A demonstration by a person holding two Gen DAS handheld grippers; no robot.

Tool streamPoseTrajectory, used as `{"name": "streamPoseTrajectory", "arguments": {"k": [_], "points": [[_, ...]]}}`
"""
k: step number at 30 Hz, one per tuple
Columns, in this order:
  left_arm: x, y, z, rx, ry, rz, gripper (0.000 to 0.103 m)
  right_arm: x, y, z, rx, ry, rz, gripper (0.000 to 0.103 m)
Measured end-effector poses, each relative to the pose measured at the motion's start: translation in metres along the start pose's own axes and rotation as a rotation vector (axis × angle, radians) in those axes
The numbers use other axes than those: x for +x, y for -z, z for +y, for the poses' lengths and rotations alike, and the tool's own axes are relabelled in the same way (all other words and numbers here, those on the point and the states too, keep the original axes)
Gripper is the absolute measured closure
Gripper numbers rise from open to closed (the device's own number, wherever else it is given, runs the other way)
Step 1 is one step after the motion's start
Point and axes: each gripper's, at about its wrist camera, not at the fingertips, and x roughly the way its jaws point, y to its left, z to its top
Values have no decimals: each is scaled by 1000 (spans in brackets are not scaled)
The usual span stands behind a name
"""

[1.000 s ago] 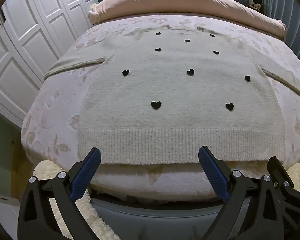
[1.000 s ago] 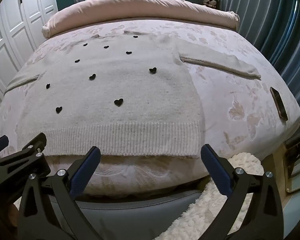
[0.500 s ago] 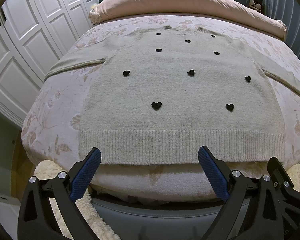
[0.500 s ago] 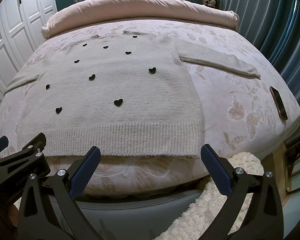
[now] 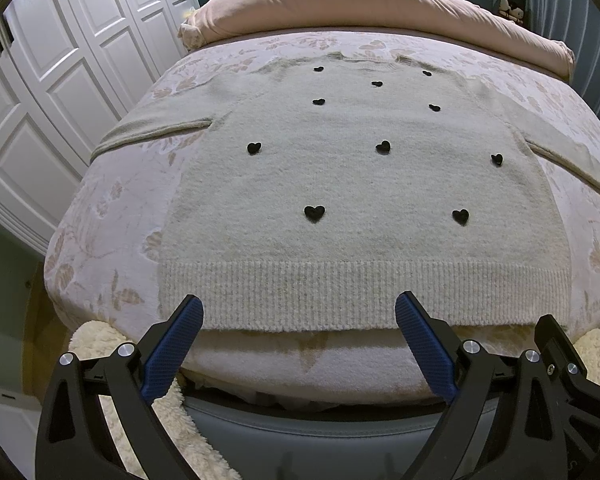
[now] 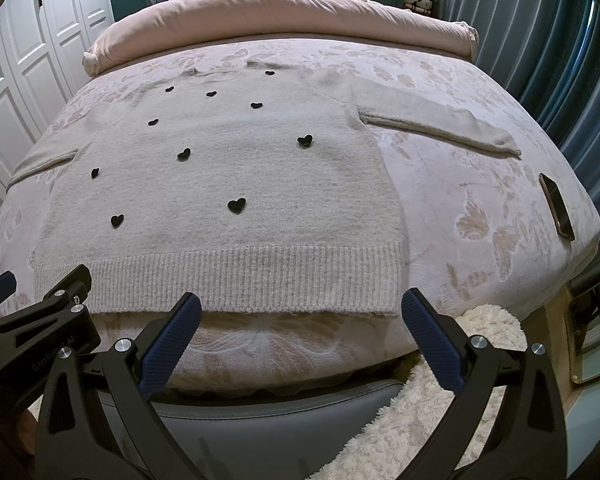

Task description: Fold small clothes

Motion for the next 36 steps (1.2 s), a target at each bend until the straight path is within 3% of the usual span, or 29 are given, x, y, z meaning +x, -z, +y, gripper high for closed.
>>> {"name": "streamPoseTrajectory", "arguments": {"k": [36], "points": [[0,0,0,-3,1,3,11,2,-1,0,-1,0,5,5]]}}
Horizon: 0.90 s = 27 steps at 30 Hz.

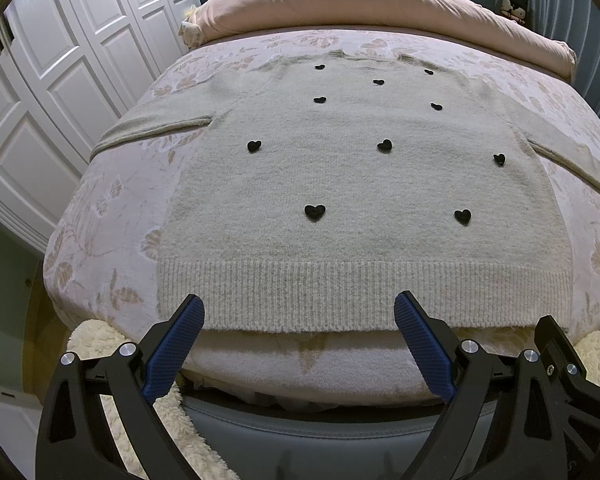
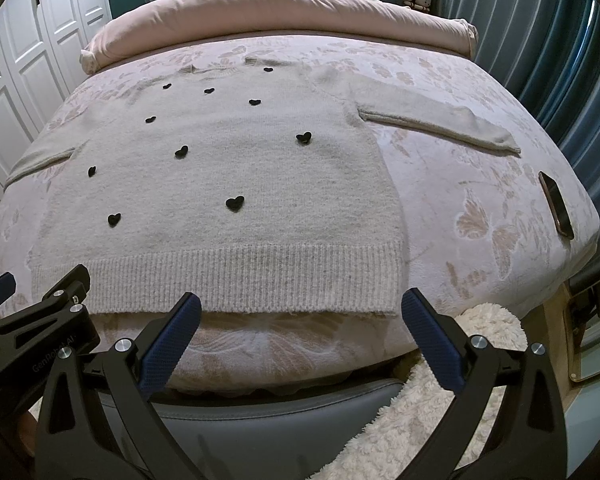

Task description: Fold small clothes

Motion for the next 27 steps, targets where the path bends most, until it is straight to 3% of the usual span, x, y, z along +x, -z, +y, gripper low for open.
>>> {"name": "streamPoseTrajectory", "arguments": {"k": [21,27], "points": [[5,1,0,2,-1,9,11,6,0,0,2,-4,14,5],[24,-8,9,-30,37,36,9,34,-11,-21,35,-79,35,5]]}}
